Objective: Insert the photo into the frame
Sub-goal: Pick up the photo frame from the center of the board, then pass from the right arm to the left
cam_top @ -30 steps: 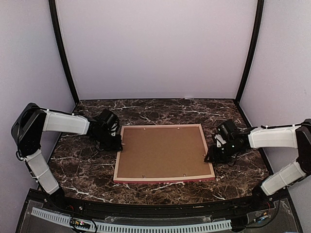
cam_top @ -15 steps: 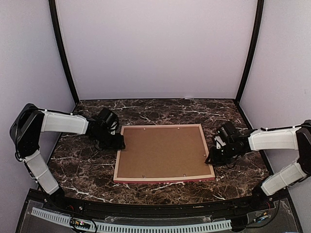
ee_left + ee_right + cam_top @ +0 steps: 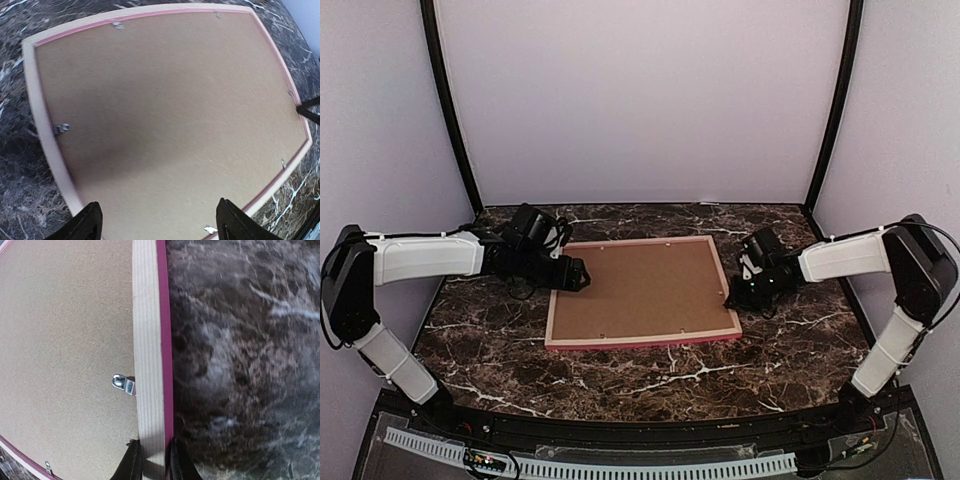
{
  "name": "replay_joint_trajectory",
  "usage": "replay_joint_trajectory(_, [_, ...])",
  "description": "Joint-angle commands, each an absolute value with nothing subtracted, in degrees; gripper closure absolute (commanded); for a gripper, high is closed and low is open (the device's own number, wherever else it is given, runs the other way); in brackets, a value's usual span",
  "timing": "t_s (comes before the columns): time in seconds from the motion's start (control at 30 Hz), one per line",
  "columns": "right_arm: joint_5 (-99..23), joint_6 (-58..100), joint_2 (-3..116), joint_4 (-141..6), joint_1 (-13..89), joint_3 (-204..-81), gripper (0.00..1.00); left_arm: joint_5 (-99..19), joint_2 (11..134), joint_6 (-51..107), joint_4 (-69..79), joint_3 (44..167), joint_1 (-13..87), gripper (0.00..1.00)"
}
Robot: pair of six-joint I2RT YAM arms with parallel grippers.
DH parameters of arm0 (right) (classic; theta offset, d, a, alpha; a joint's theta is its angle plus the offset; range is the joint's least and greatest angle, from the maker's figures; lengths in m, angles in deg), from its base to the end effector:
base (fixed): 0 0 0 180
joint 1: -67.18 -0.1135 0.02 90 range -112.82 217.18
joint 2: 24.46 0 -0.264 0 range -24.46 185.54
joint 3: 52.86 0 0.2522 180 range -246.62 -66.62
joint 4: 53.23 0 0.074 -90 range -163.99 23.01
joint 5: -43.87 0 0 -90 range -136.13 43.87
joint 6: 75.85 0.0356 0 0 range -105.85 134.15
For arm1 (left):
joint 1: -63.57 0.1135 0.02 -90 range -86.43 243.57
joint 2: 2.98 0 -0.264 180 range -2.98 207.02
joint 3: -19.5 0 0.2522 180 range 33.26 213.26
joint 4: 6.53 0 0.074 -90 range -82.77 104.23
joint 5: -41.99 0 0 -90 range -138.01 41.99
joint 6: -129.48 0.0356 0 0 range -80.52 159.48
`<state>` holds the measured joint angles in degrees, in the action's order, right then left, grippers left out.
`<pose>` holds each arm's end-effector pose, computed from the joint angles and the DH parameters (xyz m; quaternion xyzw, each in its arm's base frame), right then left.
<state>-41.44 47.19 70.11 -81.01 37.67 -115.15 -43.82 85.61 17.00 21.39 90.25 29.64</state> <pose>0.2674 0.1547 0.1471 0.0192 0.9651 0.1678 0.2001 0.2723 -0.1863 0.2217 0.1060 0.9198 -0.2077 0.3156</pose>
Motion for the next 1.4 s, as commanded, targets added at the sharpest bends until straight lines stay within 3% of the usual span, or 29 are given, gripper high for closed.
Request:
replay_joint_trajectory(0.0, [-42.8,44.4,76.4,-80.5,39.5,-121.3,1.0,-43.2,84.1,23.7,18.8,92.1,24.5,0.18])
replay_joint_trajectory(0.83, [-26.4,33.2,77.2,-104.9,42.1,-141.5,1.0,-72.9,100.5,53.8,13.5,102.4,-2.6,0.13])
replay_joint_trajectory(1.07, [-23.8,32.1,77.0,-108.9,42.1,-143.4,1.0,-80.0,104.3,57.6,12.7,102.7,-5.5,0.12])
replay_joint_trajectory(1.37, [-22.8,32.8,76.9,-108.2,42.0,-142.5,1.0,-82.0,104.7,57.8,13.7,103.3,-6.2,0.18])
